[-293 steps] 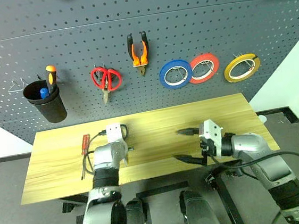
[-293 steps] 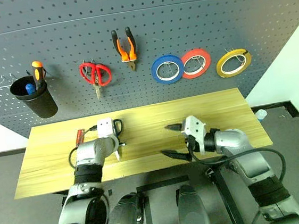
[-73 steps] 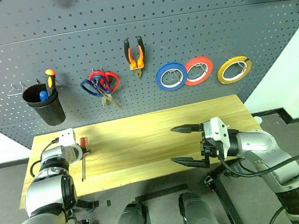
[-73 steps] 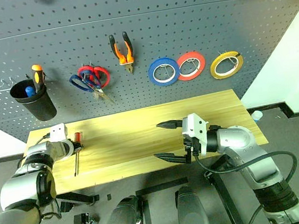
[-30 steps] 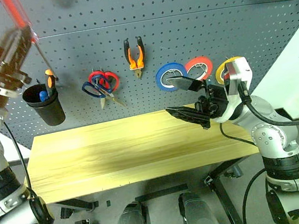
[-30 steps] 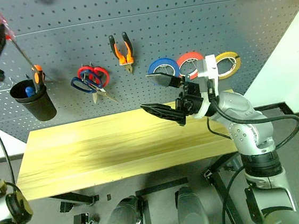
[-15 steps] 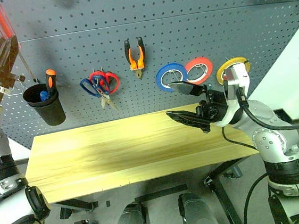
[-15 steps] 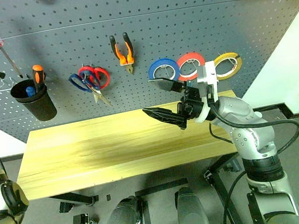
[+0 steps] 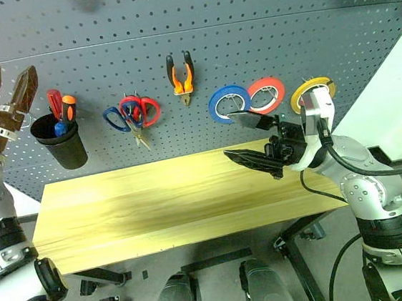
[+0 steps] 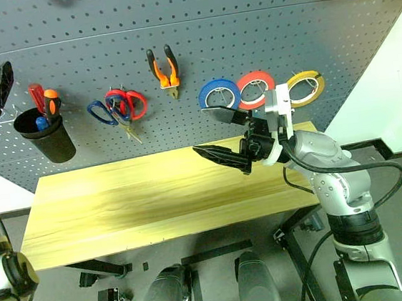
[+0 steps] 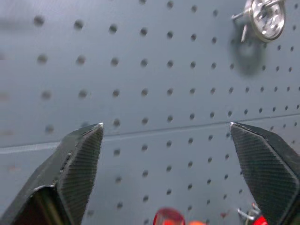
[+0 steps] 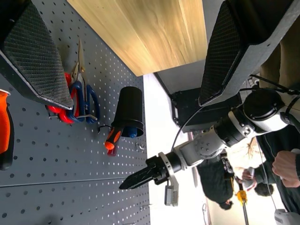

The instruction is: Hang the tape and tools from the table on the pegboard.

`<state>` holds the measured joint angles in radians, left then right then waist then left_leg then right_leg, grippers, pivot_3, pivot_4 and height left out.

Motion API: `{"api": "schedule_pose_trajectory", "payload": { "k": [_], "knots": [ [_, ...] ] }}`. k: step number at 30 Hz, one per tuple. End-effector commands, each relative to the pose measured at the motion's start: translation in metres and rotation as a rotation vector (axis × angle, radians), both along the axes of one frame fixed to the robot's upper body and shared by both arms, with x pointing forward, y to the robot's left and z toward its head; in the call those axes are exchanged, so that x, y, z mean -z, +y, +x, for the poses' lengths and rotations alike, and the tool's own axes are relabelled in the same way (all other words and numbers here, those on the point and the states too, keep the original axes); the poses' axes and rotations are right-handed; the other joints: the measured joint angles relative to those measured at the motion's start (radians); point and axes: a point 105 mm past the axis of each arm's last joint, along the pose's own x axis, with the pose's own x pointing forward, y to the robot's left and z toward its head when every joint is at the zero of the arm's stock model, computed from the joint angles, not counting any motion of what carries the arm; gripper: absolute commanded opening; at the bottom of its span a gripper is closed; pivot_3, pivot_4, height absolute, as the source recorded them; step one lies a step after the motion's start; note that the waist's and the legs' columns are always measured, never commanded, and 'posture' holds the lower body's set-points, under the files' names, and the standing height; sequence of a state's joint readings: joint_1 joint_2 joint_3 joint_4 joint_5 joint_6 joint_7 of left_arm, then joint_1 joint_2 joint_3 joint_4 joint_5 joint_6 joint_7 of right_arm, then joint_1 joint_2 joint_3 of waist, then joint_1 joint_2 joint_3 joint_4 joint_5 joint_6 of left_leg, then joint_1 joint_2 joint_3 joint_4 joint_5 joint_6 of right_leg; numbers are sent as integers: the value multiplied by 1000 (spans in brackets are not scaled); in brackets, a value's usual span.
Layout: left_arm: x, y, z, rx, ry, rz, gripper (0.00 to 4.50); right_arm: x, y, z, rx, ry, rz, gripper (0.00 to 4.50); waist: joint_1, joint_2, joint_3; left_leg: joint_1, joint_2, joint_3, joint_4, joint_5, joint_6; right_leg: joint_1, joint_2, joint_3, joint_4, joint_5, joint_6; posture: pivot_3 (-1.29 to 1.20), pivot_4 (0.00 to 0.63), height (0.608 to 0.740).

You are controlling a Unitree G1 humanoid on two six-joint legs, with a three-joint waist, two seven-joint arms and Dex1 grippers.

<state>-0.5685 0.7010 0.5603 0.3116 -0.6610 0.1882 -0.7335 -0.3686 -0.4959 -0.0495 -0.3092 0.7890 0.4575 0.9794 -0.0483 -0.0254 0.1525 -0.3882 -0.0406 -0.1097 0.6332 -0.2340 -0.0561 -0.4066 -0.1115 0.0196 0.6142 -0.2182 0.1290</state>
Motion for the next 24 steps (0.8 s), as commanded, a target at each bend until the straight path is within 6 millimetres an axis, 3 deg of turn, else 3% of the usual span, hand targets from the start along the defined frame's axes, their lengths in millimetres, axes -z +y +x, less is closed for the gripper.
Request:
{"api": "schedule_pose_trajectory", "payload": {
  "k": [1,4,6,10,15,17,20,24],
  "knots": [
    [-13,-29,-29,164,-44,62,4420,-2,-1,-6,-3,-34,-29,4500,0,0,0,0,0,0,0,0,0,0,0,0,0,0,0,-64,61,740],
    [15,-74,-59,378,57,167,4420,17,-6,-6,27,-11,-95,4500,-1,0,-3,0,0,1,-1,0,0,0,-1,1,-1,0,0,-50,61,740],
    [38,-98,-69,431,151,229,4420,34,-11,-5,57,-2,-164,4500,3,0,-3,1,0,2,-2,0,0,0,-1,2,-1,0,0,-43,62,740],
    [83,-120,-74,422,295,286,4420,61,-24,-2,145,4,-248,4500,13,2,-5,2,0,2,0,0,0,2,0,1,0,-2,-3,-35,62,740],
    [140,-120,-69,324,398,326,4420,95,-53,-1,259,67,-313,4500,7,5,-12,16,1,3,-1,-1,0,16,0,2,-4,-5,-3,-41,59,740],
    [179,-111,-70,274,471,361,4420,119,-76,-3,335,125,-360,4500,6,8,-18,15,1,3,-1,-1,-1,16,0,2,-6,-5,-3,-43,55,740],
    [230,-101,-84,243,574,395,4420,146,-108,-10,431,196,-413,4500,6,13,-26,15,1,4,-3,-1,1,17,-1,2,-11,-5,-3,-55,53,740],
    [267,-89,-102,194,625,400,4420,168,-142,-22,520,248,-476,4500,6,15,-28,13,1,7,-4,-4,4,15,-1,2,-14,-2,-6,-61,52,740]
  ]
}}
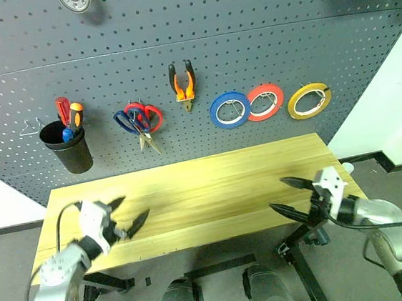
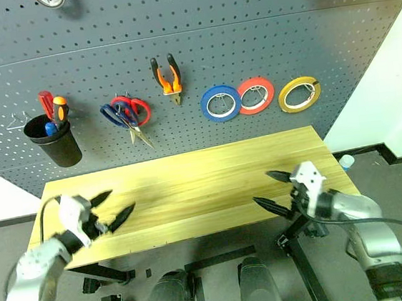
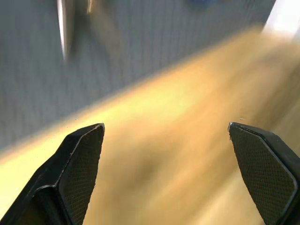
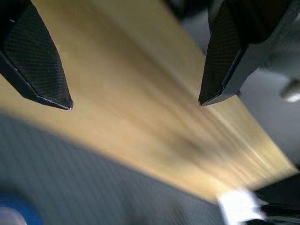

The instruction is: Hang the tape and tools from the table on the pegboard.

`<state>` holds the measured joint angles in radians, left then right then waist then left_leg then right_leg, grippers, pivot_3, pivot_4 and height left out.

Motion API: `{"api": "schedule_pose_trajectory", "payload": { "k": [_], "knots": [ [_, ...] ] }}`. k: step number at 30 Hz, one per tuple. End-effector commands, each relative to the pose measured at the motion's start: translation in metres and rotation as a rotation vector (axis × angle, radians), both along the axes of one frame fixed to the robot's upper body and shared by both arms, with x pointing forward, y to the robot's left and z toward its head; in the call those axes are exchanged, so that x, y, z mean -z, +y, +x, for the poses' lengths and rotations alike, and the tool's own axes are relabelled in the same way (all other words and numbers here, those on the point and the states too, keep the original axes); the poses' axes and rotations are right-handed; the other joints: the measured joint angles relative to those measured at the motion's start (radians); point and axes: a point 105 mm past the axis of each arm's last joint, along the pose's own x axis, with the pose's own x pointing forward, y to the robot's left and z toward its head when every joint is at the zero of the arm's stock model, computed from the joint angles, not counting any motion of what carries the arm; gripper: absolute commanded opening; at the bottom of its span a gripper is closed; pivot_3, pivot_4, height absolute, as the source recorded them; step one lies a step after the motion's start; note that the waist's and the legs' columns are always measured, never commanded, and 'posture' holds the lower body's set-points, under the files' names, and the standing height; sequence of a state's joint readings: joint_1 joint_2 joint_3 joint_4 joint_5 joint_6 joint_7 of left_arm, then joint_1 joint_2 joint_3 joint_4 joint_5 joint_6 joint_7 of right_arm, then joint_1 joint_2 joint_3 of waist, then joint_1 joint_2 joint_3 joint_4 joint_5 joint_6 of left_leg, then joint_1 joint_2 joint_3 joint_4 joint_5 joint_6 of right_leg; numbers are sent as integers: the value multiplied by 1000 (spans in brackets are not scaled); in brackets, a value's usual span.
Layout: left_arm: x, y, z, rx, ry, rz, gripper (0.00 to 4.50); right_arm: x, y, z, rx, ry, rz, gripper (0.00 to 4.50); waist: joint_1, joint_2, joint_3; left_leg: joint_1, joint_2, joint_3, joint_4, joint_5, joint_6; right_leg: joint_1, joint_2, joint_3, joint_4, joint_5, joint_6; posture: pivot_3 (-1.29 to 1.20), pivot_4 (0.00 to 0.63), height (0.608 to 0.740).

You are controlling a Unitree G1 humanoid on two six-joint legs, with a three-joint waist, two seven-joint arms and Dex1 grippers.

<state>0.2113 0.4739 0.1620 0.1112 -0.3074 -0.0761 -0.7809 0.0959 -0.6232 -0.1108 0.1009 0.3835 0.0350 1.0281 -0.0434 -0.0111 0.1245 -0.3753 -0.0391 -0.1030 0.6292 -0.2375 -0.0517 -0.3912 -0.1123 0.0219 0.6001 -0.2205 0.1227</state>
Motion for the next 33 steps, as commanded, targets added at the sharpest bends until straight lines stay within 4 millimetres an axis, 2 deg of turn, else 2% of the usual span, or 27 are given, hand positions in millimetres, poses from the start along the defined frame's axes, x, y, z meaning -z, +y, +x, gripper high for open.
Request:
{"api": "schedule_pose_trajectory", "payload": {
  "k": [1,4,7,18,33],
  "knots": [
    [8,7,-6,-16,-62,48,4420,-2,-25,-2,54,-51,-64,4500,2,0,-1,0,0,0,0,0,0,0,0,0,0,0,0,-61,53,740],
    [24,14,-17,-43,-42,79,4420,10,-46,-9,125,-31,-98,4500,3,2,-8,1,0,0,2,0,0,2,0,0,0,-2,3,-58,54,740],
    [28,15,-19,-51,-48,82,4420,15,-51,-12,139,-29,-117,4500,1,4,-13,1,1,0,2,-2,-3,3,0,-1,-2,-2,4,-57,52,740],
    [30,10,-17,-53,-77,80,4420,21,-49,3,144,-53,-125,4500,2,9,-24,1,1,1,1,0,0,3,-1,-1,-2,-2,4,-45,45,740],
    [25,3,-17,-42,-91,71,4420,36,-45,1,118,-37,-117,4500,5,12,-27,1,1,1,1,-1,0,3,-1,-1,-2,-2,4,-29,32,740]
  ]
}}
